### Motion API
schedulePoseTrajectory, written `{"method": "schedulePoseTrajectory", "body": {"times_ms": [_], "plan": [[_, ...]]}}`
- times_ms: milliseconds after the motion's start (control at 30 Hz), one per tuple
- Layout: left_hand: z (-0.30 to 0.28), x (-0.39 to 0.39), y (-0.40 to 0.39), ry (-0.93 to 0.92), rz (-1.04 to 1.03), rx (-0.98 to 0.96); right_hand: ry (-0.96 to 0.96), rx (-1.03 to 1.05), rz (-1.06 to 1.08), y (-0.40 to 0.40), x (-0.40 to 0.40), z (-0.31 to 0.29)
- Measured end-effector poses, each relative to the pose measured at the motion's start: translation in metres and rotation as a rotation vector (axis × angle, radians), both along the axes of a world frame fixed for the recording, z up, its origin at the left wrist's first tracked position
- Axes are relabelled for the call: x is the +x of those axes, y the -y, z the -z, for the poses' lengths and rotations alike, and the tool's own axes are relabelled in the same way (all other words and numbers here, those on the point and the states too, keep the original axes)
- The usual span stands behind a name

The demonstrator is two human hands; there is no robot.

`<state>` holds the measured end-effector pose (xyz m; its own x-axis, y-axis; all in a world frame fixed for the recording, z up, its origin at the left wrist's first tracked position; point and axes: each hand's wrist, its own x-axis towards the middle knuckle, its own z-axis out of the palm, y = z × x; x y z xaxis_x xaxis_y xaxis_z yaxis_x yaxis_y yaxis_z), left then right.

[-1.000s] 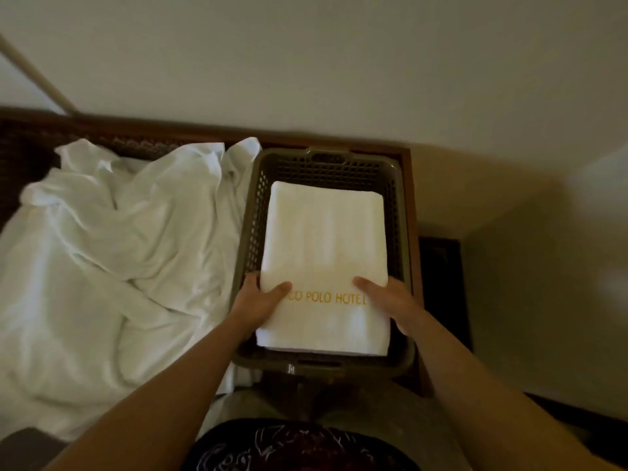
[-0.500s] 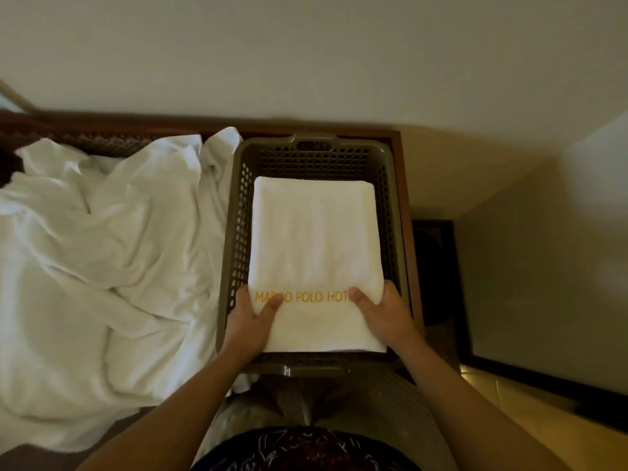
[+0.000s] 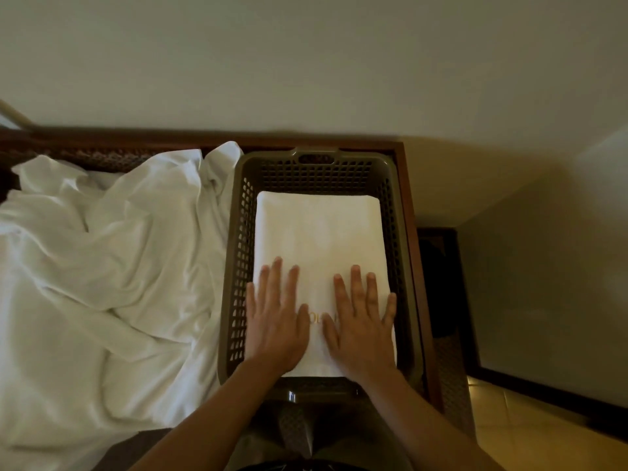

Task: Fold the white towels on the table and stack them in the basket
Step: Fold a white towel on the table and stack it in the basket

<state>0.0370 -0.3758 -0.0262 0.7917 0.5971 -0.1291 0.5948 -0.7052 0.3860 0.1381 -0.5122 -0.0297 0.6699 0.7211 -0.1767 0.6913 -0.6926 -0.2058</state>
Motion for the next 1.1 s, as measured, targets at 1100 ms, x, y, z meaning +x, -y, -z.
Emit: {"method": "schedulePoseTrajectory", "body": {"times_ms": [1100], "plan": [[0.039, 0.094, -0.116, -0.209, -0.103, -0.059, -0.202, -0.001, 0.253, -0.092, 0.149, 0.023]]}}
